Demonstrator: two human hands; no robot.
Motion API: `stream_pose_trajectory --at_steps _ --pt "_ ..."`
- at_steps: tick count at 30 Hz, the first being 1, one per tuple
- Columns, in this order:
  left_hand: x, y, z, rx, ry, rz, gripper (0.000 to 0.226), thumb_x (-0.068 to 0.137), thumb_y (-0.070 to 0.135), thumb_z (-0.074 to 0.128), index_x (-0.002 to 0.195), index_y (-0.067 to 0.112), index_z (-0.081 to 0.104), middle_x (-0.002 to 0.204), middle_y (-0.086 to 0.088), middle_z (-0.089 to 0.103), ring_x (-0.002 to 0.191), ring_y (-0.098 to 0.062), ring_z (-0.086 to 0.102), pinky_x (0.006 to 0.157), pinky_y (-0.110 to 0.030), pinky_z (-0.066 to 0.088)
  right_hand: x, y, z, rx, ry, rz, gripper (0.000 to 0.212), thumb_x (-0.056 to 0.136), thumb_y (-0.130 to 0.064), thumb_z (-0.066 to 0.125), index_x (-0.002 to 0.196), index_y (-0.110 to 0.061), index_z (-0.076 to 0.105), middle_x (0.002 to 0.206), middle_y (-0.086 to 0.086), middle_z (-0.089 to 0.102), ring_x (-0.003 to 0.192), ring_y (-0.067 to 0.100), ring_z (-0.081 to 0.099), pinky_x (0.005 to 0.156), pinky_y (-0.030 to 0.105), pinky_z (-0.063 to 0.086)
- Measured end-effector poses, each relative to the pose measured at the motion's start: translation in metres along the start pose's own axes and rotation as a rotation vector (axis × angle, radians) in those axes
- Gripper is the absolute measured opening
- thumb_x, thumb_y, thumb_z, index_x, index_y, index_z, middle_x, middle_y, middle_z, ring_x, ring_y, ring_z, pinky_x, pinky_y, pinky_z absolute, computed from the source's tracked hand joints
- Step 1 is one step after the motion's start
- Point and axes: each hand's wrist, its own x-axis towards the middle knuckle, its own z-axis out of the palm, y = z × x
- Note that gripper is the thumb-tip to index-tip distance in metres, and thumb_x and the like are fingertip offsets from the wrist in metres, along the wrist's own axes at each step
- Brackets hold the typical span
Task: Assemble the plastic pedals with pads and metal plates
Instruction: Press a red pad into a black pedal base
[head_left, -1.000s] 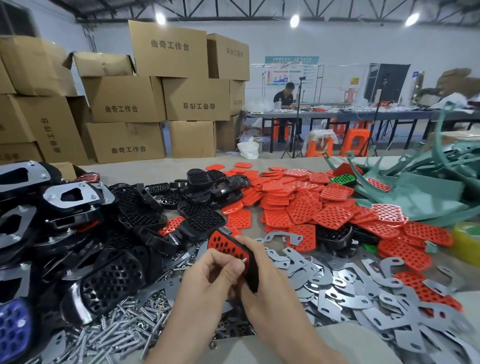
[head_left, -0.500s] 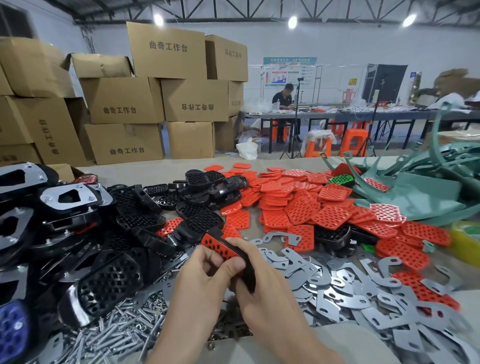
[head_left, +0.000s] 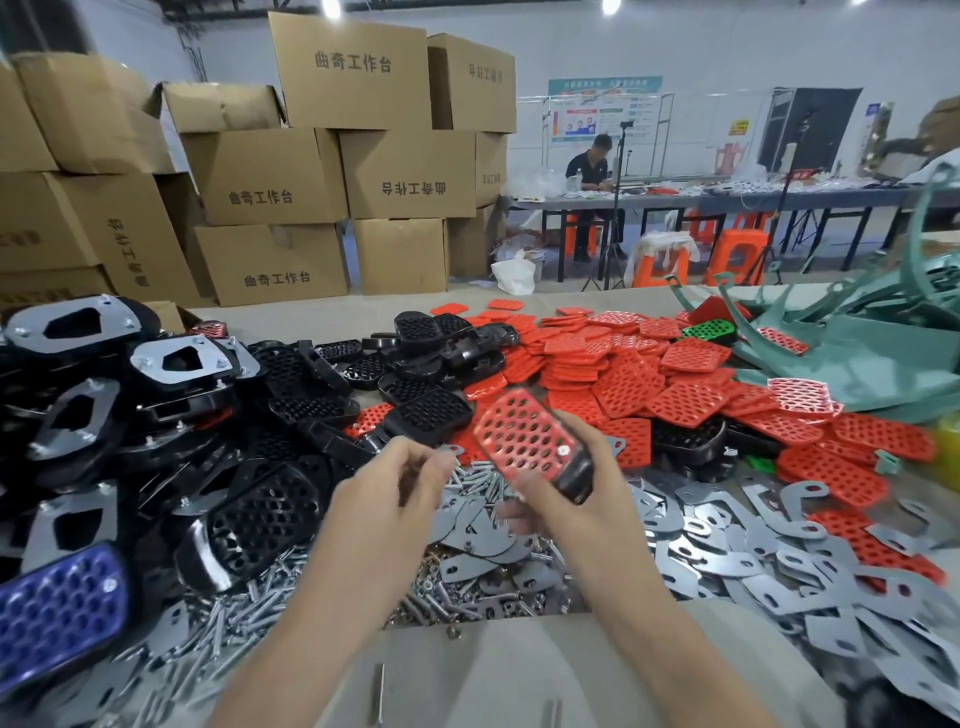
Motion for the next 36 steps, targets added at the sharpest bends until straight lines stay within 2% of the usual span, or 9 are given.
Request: stream_pose_trajectory --at_steps 2,5,8,11,19,26,29,31,36 --pt "-0.003 -0.008 -0.02 0.183 -0.144 -0.062 0.024 0.099 0.048 0.051 0.084 0.033 0.062 0.076 0.016 0.07 0.064 -0.002 0.062 0.059 -0.017 0.048 -0.018 0.003 -0.004 0.08 0.094 -0.083 0.051 0.094 0.006 0.065 0.122 -0.035 0.054 0.094 0.001 0.078 0.072 0.033 0.077 0.061 0.028 0.06" --pt "-0.014 -0.014 -0.037 0.421 -0.3 -0.064 0.019 0.1 0.049 0.048 0.096 0.037 0.062 0.085 0.019 0.069 0.078 0.0 0.064 0.078 -0.027 0.055 -0.015 0.006 -0.007 0.127 0.17 -0.111 0.052 0.093 0.012 0.06 0.117 -0.035 0.054 0.084 0.003 0.078 0.074 0.033 0.077 0.061 0.027 0.06" --pt "-0.025 -0.013 -0.04 0.553 -0.404 0.051 0.014 0.102 0.046 0.047 0.106 0.04 0.059 0.097 0.023 0.059 0.097 0.001 0.054 0.091 -0.025 0.047 -0.011 0.008 -0.011 0.222 0.149 -0.106 0.052 0.094 0.012 0.059 0.12 -0.032 0.053 0.081 0.004 0.079 0.075 0.034 0.078 0.062 0.027 0.06" --pt "-0.03 -0.013 -0.035 0.667 -0.528 0.143 0.029 0.106 0.043 0.041 0.133 0.043 0.05 0.11 0.02 0.043 0.118 -0.004 0.041 0.102 -0.023 0.035 -0.011 0.01 -0.011 0.247 0.141 -0.114 0.051 0.095 0.011 0.058 0.123 -0.031 0.052 0.084 0.003 0.079 0.079 0.036 0.078 0.065 0.028 0.06" --pt "-0.018 -0.008 -0.041 0.761 -0.644 0.349 0.03 0.106 0.038 0.041 0.134 0.046 0.051 0.126 0.023 0.044 0.122 0.001 0.039 0.101 -0.021 0.035 -0.006 0.014 -0.014 0.211 0.115 -0.117 0.051 0.094 0.011 0.058 0.119 -0.034 0.053 0.084 0.003 0.079 0.076 0.033 0.078 0.062 0.026 0.06" --pt "-0.01 -0.022 -0.042 0.746 -0.616 0.435 0.017 0.104 0.047 0.039 0.114 0.041 0.052 0.105 0.027 0.04 0.098 0.013 0.035 0.084 -0.005 0.024 -0.005 0.016 -0.014 0.166 0.075 -0.128 0.051 0.093 0.009 0.062 0.122 -0.033 0.056 0.094 0.004 0.077 0.075 0.035 0.077 0.065 0.032 0.062" --pt "-0.012 -0.033 -0.042 0.659 -0.551 0.381 0.008 0.103 0.046 0.041 0.101 0.041 0.047 0.097 0.028 0.045 0.094 0.02 0.04 0.078 0.0 0.03 -0.005 0.016 -0.015 0.156 0.058 -0.132 0.051 0.093 0.004 0.066 0.124 -0.035 0.056 0.096 0.001 0.078 0.075 0.035 0.077 0.065 0.032 0.061" --pt "-0.013 -0.037 -0.039 0.496 -0.447 0.256 0.009 0.1 0.046 0.048 0.093 0.041 0.05 0.099 0.029 0.053 0.096 0.014 0.049 0.076 -0.004 0.038 -0.005 0.017 -0.015 0.148 0.052 -0.139 0.05 0.093 0.002 0.068 0.124 -0.035 0.056 0.096 0.001 0.078 0.074 0.034 0.077 0.065 0.031 0.061" --pt "-0.005 -0.014 -0.011 -0.257 -0.021 0.022 0.01 0.097 0.036 0.058 0.091 0.034 0.065 0.084 0.008 0.072 0.071 -0.005 0.066 0.064 -0.013 0.049 -0.008 0.015 -0.011 0.104 0.029 -0.157 0.048 0.093 0.0 0.07 0.121 -0.037 0.059 0.096 0.004 0.078 0.07 0.034 0.076 0.062 0.029 0.06"
